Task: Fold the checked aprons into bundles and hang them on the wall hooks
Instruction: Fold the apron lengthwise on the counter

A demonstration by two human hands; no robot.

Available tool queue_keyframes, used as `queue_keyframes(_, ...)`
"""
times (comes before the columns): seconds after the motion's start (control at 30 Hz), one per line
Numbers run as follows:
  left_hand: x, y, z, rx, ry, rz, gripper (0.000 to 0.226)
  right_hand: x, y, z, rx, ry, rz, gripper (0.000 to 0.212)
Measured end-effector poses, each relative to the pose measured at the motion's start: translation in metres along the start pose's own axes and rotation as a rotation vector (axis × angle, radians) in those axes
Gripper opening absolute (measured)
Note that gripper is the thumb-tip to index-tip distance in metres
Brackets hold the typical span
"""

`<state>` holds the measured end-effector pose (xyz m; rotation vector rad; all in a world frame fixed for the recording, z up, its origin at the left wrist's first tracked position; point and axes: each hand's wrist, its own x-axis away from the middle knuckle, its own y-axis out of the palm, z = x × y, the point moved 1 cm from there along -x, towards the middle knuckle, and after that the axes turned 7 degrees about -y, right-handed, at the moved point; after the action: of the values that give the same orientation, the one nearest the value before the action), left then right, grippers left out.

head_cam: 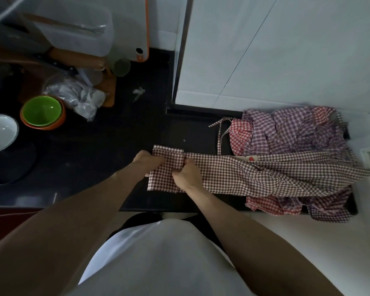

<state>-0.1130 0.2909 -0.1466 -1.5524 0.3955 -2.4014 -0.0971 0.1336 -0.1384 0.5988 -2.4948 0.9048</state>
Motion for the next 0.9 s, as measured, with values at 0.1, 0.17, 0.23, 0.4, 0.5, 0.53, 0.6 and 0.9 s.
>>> queue_keyframes(0.1, 0.001, 0.008, -0.003, 0.053, 0.010, 0.011, 0.035, -0.002, -0.004, 0.005, -0.068, 0.046, 0.017, 0.039)
queue_keyframes(0.17, 0.004, 0.012, -0.004, 0.048, 0.003, -0.001, 0.048, -0.004, -0.010, 0.007, -0.031, 0.042, 0.017, 0.036)
queue_keyframes(0.23, 0.005, 0.015, -0.003, 0.016, 0.010, 0.019, 0.034, -0.005, -0.015, 0.007, 0.028, 0.006, 0.012, 0.031)
queue_keyframes(0.4, 0.010, 0.021, 0.005, -0.013, -0.037, 0.080, 0.056, -0.004, -0.017, 0.011, 0.075, -0.058, 0.061, 0.025)
queue_keyframes(0.5, 0.012, 0.024, 0.008, 0.000, -0.060, 0.106, 0.068, -0.001, -0.020, 0.014, 0.049, -0.119, 0.099, 0.020)
queue_keyframes(0.53, 0.011, 0.027, 0.008, 0.007, -0.069, 0.109, 0.071, 0.001, -0.022, 0.016, 0.062, -0.171, 0.096, 0.020)
queue_keyframes(0.6, 0.011, 0.031, 0.009, -0.006, -0.084, 0.132, 0.072, 0.007, -0.025, 0.021, 0.154, -0.303, 0.066, 0.023)
queue_keyframes(0.9, 0.021, 0.040, 0.014, -0.101, -0.035, 0.201, 0.061, 0.007, -0.034, 0.015, 0.160, -0.285, -0.257, 0.037)
